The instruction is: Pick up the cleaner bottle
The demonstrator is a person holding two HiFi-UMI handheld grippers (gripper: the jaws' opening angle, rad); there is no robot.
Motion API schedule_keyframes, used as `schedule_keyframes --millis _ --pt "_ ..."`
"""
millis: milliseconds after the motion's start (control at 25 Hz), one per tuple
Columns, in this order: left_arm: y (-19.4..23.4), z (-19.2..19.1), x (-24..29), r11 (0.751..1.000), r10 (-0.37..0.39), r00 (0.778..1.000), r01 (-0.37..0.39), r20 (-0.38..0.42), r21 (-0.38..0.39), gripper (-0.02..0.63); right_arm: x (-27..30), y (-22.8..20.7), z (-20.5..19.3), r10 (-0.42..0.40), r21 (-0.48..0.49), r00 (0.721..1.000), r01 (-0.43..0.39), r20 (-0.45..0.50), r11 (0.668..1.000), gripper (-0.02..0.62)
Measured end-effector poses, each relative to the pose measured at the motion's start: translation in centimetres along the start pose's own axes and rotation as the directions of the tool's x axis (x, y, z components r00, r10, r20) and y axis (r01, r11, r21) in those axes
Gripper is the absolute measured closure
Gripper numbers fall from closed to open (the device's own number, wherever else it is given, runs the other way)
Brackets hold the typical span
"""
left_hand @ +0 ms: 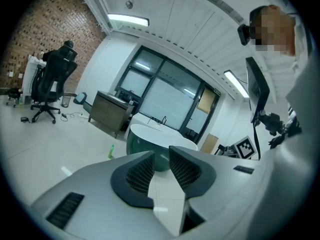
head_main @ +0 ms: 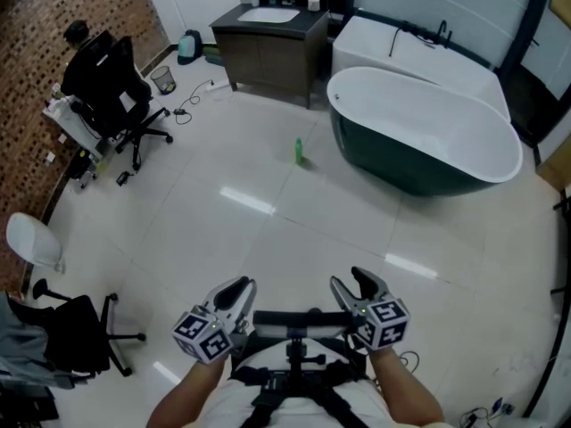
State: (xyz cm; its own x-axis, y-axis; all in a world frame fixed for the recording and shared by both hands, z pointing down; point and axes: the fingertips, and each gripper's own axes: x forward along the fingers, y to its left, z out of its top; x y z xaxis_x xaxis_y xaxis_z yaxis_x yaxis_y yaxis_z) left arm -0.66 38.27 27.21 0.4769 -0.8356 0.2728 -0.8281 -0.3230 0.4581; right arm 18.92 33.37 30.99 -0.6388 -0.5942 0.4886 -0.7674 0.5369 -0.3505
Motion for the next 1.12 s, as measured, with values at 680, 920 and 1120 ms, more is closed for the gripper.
schedule_keyframes --millis 680,920,1120 --pt "10.7 6.2 9.3 0.996 -0.092 0.993 0.091 -0.067 -0.021 0.511 11.8 -1.5 5.8 -0.070 0.057 0.997 0.071 -0.027 0.996 0.350" --pt "18.0 12.0 12.3 0.989 -0.148 0.983 0.149 -0.112 0.006 0.511 18.7 0.6 10.2 -0.132 0.071 0.991 0.132 -0.014 0.989 0.350" --pt "22.5 14.9 13.6 0.980 -0.193 0.971 0.197 -0.144 0.011 0.511 22.6 2.0 12.3 -0.189 0.085 0.982 0.189 -0.004 0.978 0.350"
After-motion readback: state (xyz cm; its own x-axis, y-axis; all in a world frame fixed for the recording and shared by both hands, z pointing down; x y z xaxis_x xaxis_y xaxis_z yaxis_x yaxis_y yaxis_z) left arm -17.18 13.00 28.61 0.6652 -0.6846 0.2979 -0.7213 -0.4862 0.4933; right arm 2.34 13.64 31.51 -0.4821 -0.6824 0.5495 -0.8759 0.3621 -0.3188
